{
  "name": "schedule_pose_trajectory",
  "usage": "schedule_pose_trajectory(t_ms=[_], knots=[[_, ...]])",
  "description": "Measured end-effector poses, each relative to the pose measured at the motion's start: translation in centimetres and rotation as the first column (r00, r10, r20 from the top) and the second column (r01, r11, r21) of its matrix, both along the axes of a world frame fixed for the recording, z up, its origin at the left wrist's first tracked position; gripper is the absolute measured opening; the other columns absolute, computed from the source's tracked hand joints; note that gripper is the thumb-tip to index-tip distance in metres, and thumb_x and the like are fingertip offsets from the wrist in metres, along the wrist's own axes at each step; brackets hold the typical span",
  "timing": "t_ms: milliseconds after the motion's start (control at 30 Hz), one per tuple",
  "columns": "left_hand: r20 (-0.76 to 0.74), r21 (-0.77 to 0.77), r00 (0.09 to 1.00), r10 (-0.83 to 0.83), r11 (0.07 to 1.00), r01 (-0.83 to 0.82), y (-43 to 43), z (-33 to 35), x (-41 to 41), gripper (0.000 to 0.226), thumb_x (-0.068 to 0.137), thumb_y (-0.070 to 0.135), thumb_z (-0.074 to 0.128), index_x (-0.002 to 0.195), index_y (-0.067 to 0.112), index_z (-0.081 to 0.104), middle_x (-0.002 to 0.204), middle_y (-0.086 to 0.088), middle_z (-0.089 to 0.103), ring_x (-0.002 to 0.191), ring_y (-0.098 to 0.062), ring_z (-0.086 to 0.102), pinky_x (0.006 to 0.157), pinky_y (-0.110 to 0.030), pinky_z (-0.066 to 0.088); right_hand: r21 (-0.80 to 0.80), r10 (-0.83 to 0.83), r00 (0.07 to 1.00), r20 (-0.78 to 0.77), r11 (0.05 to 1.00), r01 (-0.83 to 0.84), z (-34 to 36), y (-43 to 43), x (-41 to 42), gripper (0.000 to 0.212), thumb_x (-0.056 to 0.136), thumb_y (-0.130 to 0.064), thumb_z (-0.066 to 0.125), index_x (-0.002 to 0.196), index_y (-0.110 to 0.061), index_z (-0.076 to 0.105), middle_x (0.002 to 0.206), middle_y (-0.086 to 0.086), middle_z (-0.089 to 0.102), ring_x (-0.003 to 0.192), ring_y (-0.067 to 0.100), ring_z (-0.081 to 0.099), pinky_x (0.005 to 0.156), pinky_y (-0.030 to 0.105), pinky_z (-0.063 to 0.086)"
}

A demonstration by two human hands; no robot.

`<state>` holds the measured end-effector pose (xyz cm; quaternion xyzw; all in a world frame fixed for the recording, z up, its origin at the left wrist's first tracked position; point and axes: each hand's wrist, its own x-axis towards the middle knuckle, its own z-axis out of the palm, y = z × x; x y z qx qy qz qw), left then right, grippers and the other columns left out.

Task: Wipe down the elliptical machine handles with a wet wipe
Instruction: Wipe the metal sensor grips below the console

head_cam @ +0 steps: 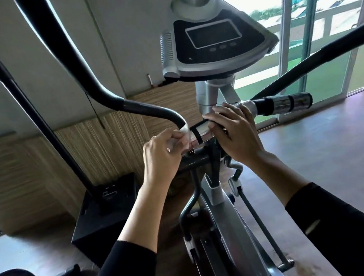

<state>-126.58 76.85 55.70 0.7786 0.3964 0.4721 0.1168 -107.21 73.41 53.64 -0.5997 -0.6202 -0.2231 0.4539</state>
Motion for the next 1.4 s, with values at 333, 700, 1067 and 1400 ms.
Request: schedule_pose_trajectory(t_ms=[333,700,1067,1400], knots=[[-0.041,0.014,0.999,-0.028,0.999,0.028,-0.3,0.7,1.4,0.01,0.08,0.023,0.076,0.089,0.022,0.071,0.088,0.009,0.072,0.083,-0.006,0.067,0.075,-0.017,0.051,-0.038,0.002,1.0,0.004,0.999,-0.001,-0.2,0.2,1.6,0.047,0.095,-0.049,0.035,0.123,-0.026,0.064,0.133,0.005,0.06,0.136,0.028,0.04,0.114,0.044,0.018],[-0.102,0.042,0.994,-0.031,0.998,0.035,-0.5,1.6,2.9,0.007,0.08,0.029,0.075,0.08,0.032,0.068,0.076,0.017,0.068,0.076,-0.005,0.066,0.077,-0.038,0.056,0.029,0.054,0.997,0.052,0.998,-0.055,-0.2,0.3,3.1,0.039,0.094,-0.043,0.04,0.121,-0.029,0.066,0.121,-0.005,0.065,0.124,0.022,0.049,0.105,0.037,0.024],[-0.099,-0.024,0.993,-0.068,0.998,0.066,0.1,2.1,4.6,0.009,0.08,0.042,0.073,0.08,0.034,0.069,0.072,0.015,0.07,0.07,-0.005,0.067,0.073,-0.04,0.057,0.066,0.085,0.995,0.053,0.994,-0.089,-0.6,0.5,3.5,0.038,0.094,-0.04,0.044,0.119,-0.023,0.067,0.124,-0.005,0.064,0.122,0.02,0.05,0.102,0.034,0.025],[-0.089,-0.034,0.993,-0.081,0.996,0.078,0.4,2.4,6.2,0.018,0.079,0.051,0.07,0.086,0.035,0.072,0.076,0.016,0.072,0.075,-0.004,0.069,0.081,-0.042,0.056,0.066,0.121,0.992,0.045,0.99,-0.124,-0.5,0.4,4.0,0.036,0.091,-0.037,0.049,0.118,-0.021,0.067,0.123,-0.005,0.064,0.123,0.018,0.051,0.101,0.03,0.023]])
